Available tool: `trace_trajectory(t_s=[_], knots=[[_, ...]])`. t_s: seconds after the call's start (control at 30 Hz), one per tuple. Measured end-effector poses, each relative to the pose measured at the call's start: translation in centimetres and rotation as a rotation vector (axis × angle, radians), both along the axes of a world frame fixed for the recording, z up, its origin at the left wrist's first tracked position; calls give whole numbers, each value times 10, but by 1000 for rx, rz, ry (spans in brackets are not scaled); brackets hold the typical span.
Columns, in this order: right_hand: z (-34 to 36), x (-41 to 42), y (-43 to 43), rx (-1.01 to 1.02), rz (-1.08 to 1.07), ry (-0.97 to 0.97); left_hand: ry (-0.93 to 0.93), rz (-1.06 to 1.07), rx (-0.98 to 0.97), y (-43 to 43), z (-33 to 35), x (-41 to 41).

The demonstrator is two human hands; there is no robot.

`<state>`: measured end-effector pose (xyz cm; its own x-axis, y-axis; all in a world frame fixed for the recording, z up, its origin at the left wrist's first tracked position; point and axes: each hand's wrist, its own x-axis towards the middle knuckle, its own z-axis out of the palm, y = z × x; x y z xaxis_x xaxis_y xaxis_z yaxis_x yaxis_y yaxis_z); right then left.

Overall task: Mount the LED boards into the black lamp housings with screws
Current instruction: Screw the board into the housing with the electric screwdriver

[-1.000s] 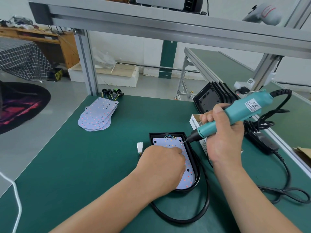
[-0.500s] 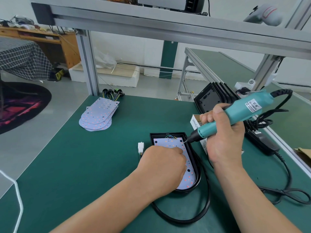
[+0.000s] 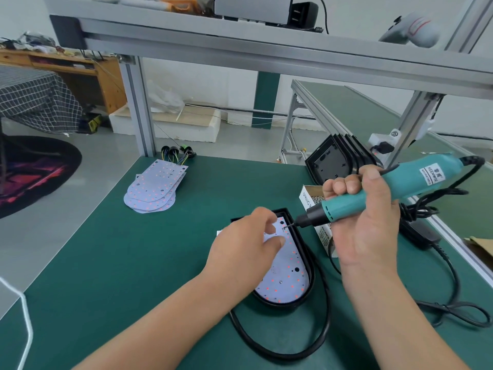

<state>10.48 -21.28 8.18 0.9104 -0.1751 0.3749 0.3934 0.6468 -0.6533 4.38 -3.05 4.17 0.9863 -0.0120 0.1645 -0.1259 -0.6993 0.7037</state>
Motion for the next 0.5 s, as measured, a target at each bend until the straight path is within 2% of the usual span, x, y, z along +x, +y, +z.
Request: trace_trajectory(t_s=[0.2, 0.5], knots=[[-1, -5, 1, 67, 46, 39, 7, -1, -272, 1, -10, 3], [-3, -5, 2, 98, 76, 65, 12, -8, -231, 1, -12, 4]])
